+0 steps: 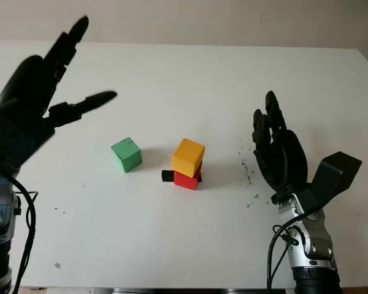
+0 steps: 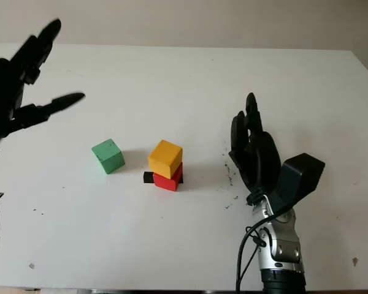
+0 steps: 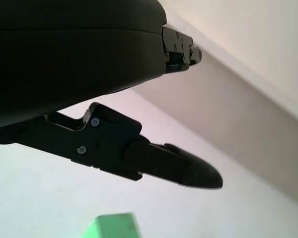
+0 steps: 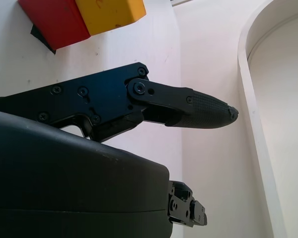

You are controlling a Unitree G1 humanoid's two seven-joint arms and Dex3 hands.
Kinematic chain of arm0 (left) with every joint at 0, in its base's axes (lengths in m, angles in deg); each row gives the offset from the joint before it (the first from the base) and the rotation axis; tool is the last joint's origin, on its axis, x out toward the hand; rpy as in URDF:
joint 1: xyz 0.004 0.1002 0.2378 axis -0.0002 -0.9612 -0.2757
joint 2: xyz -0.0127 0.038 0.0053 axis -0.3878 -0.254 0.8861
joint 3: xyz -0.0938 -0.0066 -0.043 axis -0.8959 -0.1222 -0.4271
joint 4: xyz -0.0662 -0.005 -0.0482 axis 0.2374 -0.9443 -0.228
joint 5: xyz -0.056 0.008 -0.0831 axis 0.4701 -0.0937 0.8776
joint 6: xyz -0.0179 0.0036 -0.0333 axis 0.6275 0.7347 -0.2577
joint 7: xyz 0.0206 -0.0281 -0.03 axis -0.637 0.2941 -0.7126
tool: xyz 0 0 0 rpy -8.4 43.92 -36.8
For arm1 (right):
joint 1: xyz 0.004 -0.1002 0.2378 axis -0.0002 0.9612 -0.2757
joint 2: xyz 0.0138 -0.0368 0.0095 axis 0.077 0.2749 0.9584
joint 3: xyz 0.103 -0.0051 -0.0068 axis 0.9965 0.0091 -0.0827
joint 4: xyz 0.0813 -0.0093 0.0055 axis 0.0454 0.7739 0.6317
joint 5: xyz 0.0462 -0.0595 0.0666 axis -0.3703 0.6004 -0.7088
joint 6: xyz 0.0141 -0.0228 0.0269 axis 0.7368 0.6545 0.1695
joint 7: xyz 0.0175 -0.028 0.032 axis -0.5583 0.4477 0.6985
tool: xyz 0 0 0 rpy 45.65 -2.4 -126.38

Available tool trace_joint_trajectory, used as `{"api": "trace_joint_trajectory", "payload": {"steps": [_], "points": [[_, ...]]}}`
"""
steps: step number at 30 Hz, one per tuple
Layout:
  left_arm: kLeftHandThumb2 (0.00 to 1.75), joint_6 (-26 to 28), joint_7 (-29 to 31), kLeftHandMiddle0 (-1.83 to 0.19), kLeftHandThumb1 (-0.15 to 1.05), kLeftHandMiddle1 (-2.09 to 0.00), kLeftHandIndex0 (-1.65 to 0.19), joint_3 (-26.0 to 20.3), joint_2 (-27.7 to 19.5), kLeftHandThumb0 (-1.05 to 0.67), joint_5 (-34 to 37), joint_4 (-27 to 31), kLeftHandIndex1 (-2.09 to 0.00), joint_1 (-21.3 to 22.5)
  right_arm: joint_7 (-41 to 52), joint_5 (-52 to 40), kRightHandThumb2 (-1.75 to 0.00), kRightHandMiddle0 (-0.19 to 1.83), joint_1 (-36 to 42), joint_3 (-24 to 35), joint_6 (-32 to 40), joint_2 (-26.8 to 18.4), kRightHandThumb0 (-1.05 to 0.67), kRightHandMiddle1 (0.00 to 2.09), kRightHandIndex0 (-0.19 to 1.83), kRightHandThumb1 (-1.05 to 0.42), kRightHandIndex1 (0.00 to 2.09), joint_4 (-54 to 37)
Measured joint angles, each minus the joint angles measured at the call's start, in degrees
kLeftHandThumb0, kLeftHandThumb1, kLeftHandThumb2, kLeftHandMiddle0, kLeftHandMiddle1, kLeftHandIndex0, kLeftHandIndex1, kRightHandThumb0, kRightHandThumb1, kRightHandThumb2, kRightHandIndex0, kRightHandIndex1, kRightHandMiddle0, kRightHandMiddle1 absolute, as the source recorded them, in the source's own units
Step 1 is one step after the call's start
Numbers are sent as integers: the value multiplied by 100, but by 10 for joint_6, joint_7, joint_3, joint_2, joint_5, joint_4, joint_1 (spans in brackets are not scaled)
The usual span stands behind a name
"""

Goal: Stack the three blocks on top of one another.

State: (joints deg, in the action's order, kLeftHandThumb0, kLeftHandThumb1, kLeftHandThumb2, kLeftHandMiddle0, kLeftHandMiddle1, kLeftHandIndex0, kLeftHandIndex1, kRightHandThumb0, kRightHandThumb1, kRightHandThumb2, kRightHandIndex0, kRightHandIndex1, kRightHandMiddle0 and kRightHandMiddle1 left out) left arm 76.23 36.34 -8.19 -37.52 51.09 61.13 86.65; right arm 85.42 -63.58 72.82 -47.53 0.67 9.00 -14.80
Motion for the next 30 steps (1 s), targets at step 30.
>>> {"api": "trace_joint_trajectory", "payload": {"steps": [30], "points": [[5, -447, -81, -3, 77, -7, -46, 255, -129, -49, -373, -294, -8, 249, 3, 4, -59, -19, -11, -1, -1, -9, -67, 0, -19, -105, 0, 6]]}}
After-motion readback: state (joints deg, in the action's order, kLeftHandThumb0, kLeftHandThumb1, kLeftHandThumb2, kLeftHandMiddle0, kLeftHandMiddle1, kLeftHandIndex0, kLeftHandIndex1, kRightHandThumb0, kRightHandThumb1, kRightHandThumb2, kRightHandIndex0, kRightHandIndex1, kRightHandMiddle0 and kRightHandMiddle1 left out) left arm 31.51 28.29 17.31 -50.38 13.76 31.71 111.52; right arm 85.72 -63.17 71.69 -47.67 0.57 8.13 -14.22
